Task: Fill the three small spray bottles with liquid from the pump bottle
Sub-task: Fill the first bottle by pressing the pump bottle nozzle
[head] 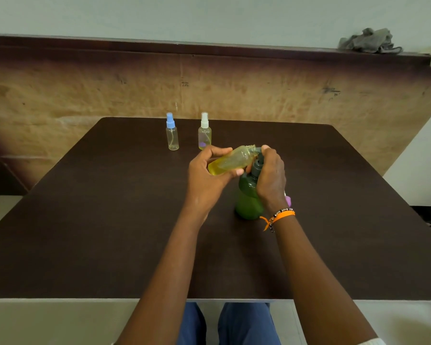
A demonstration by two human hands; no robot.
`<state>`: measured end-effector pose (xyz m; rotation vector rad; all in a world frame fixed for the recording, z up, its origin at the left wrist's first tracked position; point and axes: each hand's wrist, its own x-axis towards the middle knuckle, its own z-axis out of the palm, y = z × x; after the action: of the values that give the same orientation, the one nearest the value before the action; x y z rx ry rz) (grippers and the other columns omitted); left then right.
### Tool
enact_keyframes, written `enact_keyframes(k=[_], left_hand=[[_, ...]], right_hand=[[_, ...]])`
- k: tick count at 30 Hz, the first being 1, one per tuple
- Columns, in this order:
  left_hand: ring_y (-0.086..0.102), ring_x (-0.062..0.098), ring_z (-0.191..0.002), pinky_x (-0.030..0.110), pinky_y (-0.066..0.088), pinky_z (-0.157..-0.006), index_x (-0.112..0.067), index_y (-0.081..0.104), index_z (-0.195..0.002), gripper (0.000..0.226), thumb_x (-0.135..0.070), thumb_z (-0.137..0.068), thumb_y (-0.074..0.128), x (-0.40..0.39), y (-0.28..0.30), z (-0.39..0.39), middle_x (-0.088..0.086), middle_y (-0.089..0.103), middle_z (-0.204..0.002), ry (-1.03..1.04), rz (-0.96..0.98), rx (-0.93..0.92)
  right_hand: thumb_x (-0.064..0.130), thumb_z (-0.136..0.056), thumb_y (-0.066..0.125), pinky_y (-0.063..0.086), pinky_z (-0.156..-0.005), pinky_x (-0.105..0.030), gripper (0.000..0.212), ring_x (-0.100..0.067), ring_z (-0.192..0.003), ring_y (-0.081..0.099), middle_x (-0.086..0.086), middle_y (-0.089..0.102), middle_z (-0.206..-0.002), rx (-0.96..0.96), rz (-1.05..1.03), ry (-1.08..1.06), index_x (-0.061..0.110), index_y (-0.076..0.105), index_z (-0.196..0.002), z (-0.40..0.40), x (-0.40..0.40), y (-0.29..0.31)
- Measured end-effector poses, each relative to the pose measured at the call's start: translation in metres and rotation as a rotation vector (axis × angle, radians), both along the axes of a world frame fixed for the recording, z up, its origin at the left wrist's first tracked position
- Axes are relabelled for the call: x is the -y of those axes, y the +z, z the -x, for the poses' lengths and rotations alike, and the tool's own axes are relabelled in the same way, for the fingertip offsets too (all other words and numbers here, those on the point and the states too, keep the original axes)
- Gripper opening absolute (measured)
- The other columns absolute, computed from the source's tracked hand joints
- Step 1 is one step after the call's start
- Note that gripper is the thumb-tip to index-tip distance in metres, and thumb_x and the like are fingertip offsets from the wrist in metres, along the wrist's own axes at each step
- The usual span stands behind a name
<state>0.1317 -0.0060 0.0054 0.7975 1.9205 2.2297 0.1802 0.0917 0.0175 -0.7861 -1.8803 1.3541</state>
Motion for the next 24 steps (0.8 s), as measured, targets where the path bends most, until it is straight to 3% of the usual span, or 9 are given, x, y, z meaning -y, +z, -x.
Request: enact_keyframes(k=[5, 7, 10, 11, 16, 21, 24], left_hand=[[0.065, 0.005, -0.092, 0.029, 0.056, -0.082, -0.02, 0.064, -0.092, 0.039, 0.004, -0.065, 0.079, 0.0009, -0.003, 0.0009, -0.004, 0.068, -0.101, -0.004, 0.013, 0.021], [0.066, 0.005, -0.092, 0.026, 0.055, -0.08, -0.02, 0.064, -0.091, 0.039, 0.005, -0.065, 0.079, 0.0003, -0.0021, 0.0001, -0.005, 0.068, -0.101, -0.008, -0.006, 0.026], [0.066, 0.006, -0.094, 0.02, 0.053, -0.076, -0.022, 0.063, -0.091, 0.039, 0.004, -0.066, 0.079, 0.0003, 0.0014, 0.0, -0.004, 0.068, -0.102, -0.005, -0.015, 0.015], [0.066, 0.007, -0.095, 0.02, 0.053, -0.077, -0.023, 0.063, -0.091, 0.04, 0.003, -0.066, 0.08, 0.0002, 0.0017, 0.0007, -0.004, 0.068, -0.103, -0.004, -0.011, 0.009], [0.065, 0.005, -0.094, 0.02, 0.053, -0.079, -0.024, 0.064, -0.09, 0.04, 0.002, -0.065, 0.08, 0.0005, 0.0006, 0.0006, -0.007, 0.068, -0.103, 0.0, 0.008, 0.007], [0.065, 0.002, -0.09, 0.02, 0.054, -0.077, -0.019, 0.064, -0.092, 0.039, 0.004, -0.065, 0.079, 0.0002, -0.0029, 0.0001, -0.006, 0.068, -0.102, -0.002, 0.003, 0.02], [0.066, 0.007, -0.094, 0.023, 0.054, -0.08, -0.02, 0.064, -0.092, 0.039, 0.002, -0.065, 0.08, 0.0005, -0.0015, 0.0004, -0.002, 0.069, -0.104, 0.001, 0.001, 0.006]], right_hand=[[0.039, -0.09, 0.032, 0.035, -0.076, -0.04, 0.043, -0.016, -0.067, 0.046, -0.006, 0.056, -0.071, 0.006, -0.032, -0.014, 0.015, 0.047, -0.058, -0.0034, 0.0001, 0.0059], [0.051, -0.083, 0.026, 0.037, -0.075, -0.041, 0.053, -0.022, -0.071, 0.051, -0.013, 0.062, -0.075, 0.009, -0.049, -0.013, 0.012, 0.051, -0.057, -0.003, 0.0016, 0.0027], [0.073, -0.072, 0.018, 0.041, -0.075, -0.041, 0.086, -0.027, -0.076, 0.057, -0.017, 0.065, -0.08, -0.012, -0.027, -0.01, -0.002, 0.059, -0.073, -0.0021, 0.0037, -0.0005], [0.075, -0.071, 0.019, 0.041, -0.075, -0.041, 0.088, -0.026, -0.075, 0.056, -0.017, 0.065, -0.081, -0.017, -0.014, -0.01, -0.003, 0.059, -0.075, -0.0024, 0.0034, -0.0003], [0.047, -0.083, 0.025, 0.035, -0.073, -0.038, 0.047, -0.016, -0.068, 0.049, -0.004, 0.058, -0.069, 0.008, -0.047, -0.012, 0.016, 0.048, -0.056, -0.0018, 0.0007, 0.0048], [0.028, -0.097, 0.034, 0.033, -0.073, -0.036, 0.049, -0.012, -0.062, 0.042, 0.002, 0.049, -0.061, 0.001, -0.077, -0.024, 0.017, 0.044, -0.051, -0.0021, -0.0043, 0.0041], [0.052, -0.089, 0.029, 0.036, -0.073, -0.039, 0.06, -0.016, -0.066, 0.048, -0.005, 0.056, -0.067, -0.013, -0.07, -0.003, 0.008, 0.052, -0.057, -0.0018, -0.0019, 0.0006]])
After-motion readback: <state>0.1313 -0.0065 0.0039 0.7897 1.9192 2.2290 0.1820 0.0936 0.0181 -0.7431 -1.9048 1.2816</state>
